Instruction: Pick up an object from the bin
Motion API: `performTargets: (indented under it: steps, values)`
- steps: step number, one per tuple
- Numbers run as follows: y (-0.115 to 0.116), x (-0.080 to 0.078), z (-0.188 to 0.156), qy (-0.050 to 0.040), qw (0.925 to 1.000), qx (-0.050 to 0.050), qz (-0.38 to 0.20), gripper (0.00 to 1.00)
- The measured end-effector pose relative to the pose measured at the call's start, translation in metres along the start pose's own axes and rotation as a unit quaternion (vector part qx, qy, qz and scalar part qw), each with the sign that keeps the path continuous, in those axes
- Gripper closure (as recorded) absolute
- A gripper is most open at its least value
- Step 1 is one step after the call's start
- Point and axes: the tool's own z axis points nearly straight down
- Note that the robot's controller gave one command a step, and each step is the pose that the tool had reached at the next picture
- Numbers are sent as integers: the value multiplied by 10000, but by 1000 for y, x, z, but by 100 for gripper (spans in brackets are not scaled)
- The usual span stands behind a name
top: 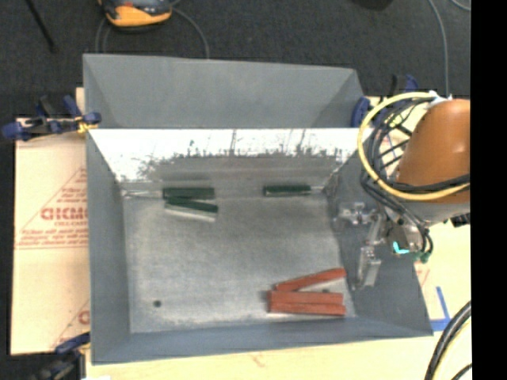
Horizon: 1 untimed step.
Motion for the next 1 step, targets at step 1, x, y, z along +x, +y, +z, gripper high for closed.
performTargets:
  steps: [1]
  values:
    - [0, -2, -4, -39, 10000, 6, -22, 100]
